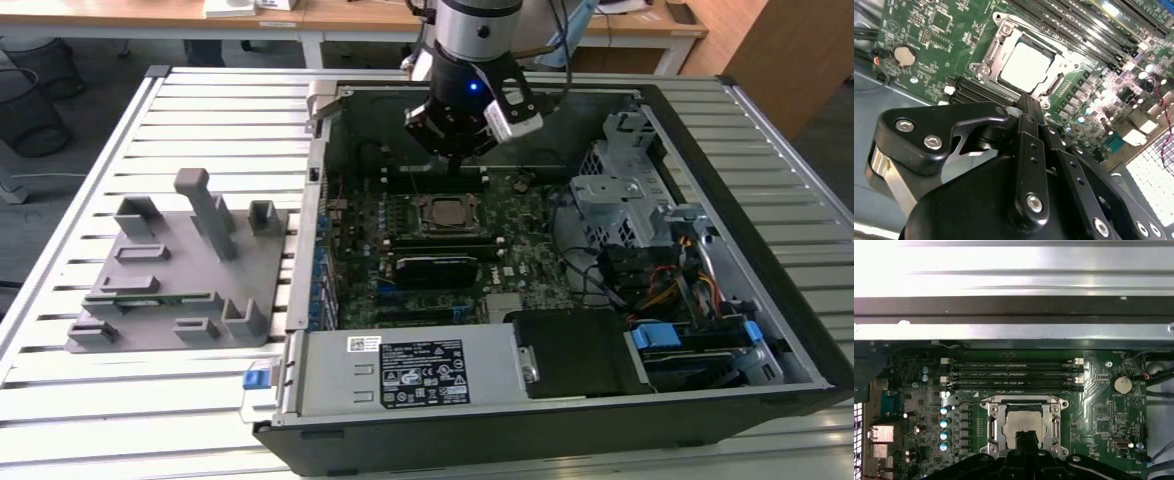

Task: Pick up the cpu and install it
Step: 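Install the first cpu locking lever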

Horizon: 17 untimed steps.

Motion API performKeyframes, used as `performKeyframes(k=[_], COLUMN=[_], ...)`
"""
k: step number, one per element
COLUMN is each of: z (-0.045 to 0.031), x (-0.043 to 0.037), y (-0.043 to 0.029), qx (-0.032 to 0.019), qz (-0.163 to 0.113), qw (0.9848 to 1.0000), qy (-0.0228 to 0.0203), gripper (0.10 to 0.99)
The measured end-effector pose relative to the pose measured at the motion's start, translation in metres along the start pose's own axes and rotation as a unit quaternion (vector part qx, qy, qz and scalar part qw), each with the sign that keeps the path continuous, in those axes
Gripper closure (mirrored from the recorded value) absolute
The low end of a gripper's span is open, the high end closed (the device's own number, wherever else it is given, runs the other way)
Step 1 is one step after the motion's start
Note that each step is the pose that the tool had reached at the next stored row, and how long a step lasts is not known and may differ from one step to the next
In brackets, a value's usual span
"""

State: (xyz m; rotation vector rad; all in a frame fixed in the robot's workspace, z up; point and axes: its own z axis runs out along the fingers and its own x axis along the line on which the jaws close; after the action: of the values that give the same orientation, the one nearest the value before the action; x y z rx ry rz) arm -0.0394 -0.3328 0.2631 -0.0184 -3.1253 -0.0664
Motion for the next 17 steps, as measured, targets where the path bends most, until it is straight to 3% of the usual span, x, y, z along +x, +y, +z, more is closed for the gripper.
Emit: performKeyframes(k=[6,11,17], z=[0.0017,0.0028,0.0039], x=[0.0233,0.0258,0.0477], y=[-0.0002,0.0001,-0.0002], qx=[-0.0003,-0.0003,-0.0008], qz=[0.0,0.025,0.025], qw=[1.0,0.9996,0.9996], qy=[-0.0085,-0.0098,-0.0112], gripper=[0.98,0.98,0.98])
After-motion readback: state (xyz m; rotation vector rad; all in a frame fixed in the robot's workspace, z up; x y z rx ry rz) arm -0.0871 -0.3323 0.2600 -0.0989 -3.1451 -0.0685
